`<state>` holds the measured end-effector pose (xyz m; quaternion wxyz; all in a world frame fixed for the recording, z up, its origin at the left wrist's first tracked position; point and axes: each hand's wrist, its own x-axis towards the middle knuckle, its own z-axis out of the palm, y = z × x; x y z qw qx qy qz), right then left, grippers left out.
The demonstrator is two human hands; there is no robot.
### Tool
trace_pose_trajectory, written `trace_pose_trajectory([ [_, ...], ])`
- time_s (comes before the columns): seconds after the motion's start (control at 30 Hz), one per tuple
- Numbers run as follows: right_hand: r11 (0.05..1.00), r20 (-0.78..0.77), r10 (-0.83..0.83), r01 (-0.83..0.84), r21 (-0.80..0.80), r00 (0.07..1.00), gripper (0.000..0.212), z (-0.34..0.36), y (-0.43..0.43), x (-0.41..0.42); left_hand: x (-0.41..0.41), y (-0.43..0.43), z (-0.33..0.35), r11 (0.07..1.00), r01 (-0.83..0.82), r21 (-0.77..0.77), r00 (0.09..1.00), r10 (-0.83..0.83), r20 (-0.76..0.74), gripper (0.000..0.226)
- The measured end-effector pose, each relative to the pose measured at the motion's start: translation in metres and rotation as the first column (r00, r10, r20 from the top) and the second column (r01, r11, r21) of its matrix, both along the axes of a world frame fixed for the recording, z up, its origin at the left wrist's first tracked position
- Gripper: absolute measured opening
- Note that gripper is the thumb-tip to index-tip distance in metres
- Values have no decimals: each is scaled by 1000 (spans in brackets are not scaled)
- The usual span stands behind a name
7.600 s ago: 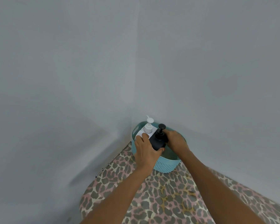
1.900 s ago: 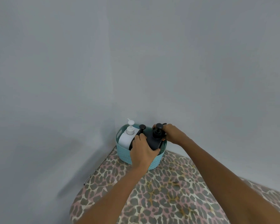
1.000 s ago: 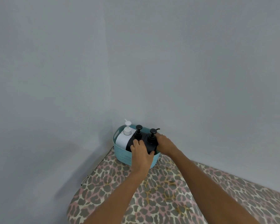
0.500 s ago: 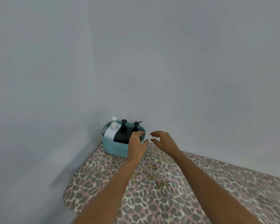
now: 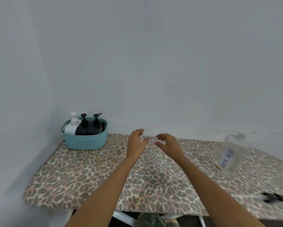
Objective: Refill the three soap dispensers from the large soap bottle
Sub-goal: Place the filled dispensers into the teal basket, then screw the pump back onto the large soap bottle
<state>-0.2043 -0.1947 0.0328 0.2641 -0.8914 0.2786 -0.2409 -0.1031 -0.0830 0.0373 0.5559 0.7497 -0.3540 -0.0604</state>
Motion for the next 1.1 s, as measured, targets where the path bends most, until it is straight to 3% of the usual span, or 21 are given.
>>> trace_pose_trajectory([
  [0.37, 945, 140, -318, 325, -30, 938, 36, -30, -33, -134, -102, -65, -18, 962, 272, 3, 961, -271, -60, 41],
  [0.57, 847, 273, -520, 531, 39, 809, 32, -42, -61, -186, -139, -109, -28, 923, 382, 53, 921, -375, -104, 45],
  [0.7, 763, 343, -637, 628, 155, 690, 41, -53, -83, -210, -154, -142, -35, 878, 471, 87, 877, -457, -147, 50],
  [0.83, 736, 346, -672, 642, 215, 655, 55, -65, -104, -220, -163, -176, -43, 803, 574, 162, 818, -550, -169, 62],
  [1.1, 787, 330, -614, 524, 326, 717, 81, -82, -140, -214, -161, -233, -45, 663, 738, 126, 656, -662, -361, 87],
])
